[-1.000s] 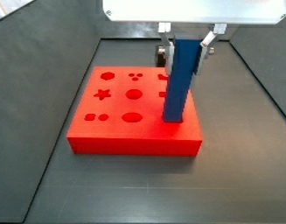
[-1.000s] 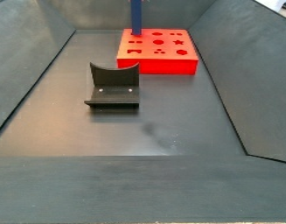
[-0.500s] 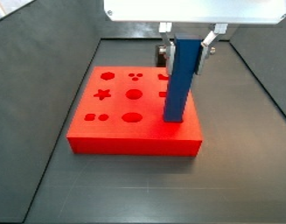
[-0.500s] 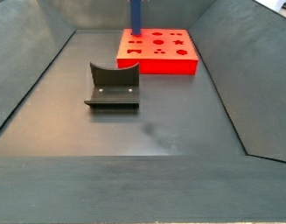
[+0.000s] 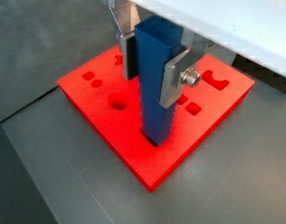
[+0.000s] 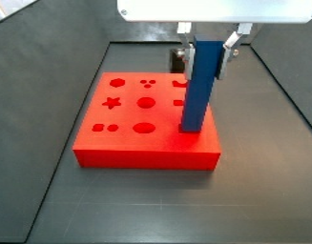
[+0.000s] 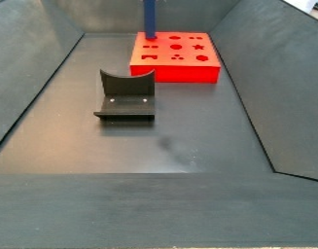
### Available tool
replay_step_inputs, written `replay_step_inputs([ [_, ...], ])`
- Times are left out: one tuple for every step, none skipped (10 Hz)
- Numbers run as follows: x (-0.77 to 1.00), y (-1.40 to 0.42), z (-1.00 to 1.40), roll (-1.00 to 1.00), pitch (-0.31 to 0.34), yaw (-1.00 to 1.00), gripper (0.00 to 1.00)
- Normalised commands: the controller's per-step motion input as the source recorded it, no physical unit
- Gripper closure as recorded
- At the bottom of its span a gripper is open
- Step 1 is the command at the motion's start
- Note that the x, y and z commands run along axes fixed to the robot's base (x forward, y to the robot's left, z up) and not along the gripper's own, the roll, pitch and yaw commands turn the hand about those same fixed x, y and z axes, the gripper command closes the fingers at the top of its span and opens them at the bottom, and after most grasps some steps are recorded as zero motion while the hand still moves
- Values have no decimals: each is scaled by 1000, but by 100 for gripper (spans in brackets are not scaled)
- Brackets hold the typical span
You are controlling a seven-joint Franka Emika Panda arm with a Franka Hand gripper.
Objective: Pick up the rectangle object. Move up. Place the rectangle object on the fixture. Regrasp the rectangle object. Move to above the board. Insert the rectangle object.
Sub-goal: Insert the rectangle object.
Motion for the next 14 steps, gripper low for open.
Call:
replay_step_inputs([
  [0,-20,-74,39,0,0,100],
  [0,-26,-77,37,0,0,100],
  [0,-46,-71,34,0,0,100],
  [0,-91,-29,29,0,0,100],
  [0,-80,0,11,0,0,100],
  [0,-57,0,0,0,0,100],
  [0,-26,-9,0,0,0,100],
  [-17,0,-83,7,0,0,100],
  [0,0,-111,10,0,0,100],
  [-9,0,-137,17,0,-9,100],
  [-17,0,-143,27,0,-3,100],
  [0,0,-106,9,0,0,100],
  [0,0,-126,6,-24,0,100],
  [0,0,-160,24,-23,0,100],
])
